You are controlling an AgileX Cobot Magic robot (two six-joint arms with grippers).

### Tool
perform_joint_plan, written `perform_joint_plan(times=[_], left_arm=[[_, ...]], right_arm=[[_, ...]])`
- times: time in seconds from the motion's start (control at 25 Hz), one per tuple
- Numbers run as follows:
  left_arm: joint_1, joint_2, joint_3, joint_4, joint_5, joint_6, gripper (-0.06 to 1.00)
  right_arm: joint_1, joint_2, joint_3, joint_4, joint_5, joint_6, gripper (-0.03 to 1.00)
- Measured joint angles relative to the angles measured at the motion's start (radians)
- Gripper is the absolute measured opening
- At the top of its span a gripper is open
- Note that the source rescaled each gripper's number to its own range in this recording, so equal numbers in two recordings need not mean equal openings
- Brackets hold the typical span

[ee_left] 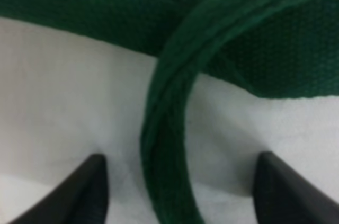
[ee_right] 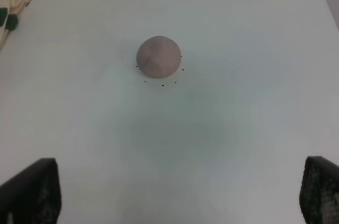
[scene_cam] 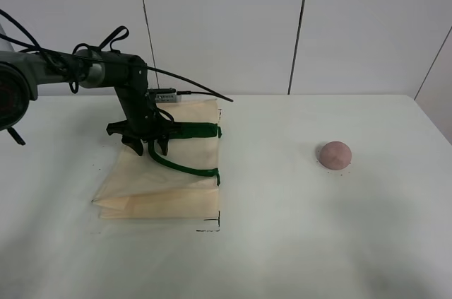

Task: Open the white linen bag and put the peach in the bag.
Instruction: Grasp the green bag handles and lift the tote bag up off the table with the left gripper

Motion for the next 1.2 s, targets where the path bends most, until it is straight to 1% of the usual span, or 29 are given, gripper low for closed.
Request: perform_joint_plan(times=[0.08, 0.12, 0.2, 0.24, 0.28, 0.4, 0.52, 0.68, 0.88, 1.0, 1.2], left_arm=[[0.000, 0.000, -0.002, -0.006, 0.003, 0.000, 0.53], [0.000, 0.001, -0.005, -0.008, 0.006, 0.000, 0.41], [0.000, 0.001, -0.005, -0.011, 0.007, -0.001, 0.15], [0.000, 0.001, -0.005, -0.012, 0.008, -0.001, 0.04], [0.000, -0.003, -0.005, -0.011, 0.009, -0.001, 0.00], [0.000, -0.013, -0.005, -0.009, 0.014, -0.001, 0.00], [0.000, -0.033, -0.030, -0.001, 0.083, -0.001, 0.00], [0.000, -0.105, -0.130, -0.001, 0.199, 0.015, 0.00], [-0.002, -0.186, -0.309, -0.001, 0.336, 0.084, 0.00], [-0.003, -0.215, -0.402, 0.000, 0.341, 0.113, 0.00], [-0.028, -0.315, -0.418, -0.011, 0.344, 0.159, 0.00]], right_arm=[[0.000, 0.000, 0.000, 0.000, 0.000, 0.000, 1.00], [0.000, 0.000, 0.000, 0.000, 0.000, 0.000, 1.00], [0.000, 0.000, 0.000, 0.000, 0.000, 0.000, 1.00], [0.000, 0.000, 0.000, 0.000, 0.000, 0.000, 1.00], [0.000, 0.000, 0.000, 0.000, 0.000, 0.000, 1.00], [0.000, 0.000, 0.000, 0.000, 0.000, 0.000, 1.00], [0.000, 0.000, 0.000, 0.000, 0.000, 0.000, 1.00], [0.000, 0.000, 0.000, 0.000, 0.000, 0.000, 1.00], [0.000, 0.000, 0.000, 0.000, 0.000, 0.000, 1.00], [0.000, 0.000, 0.000, 0.000, 0.000, 0.000, 1.00], [0.000, 0.000, 0.000, -0.001, 0.000, 0.000, 1.00]])
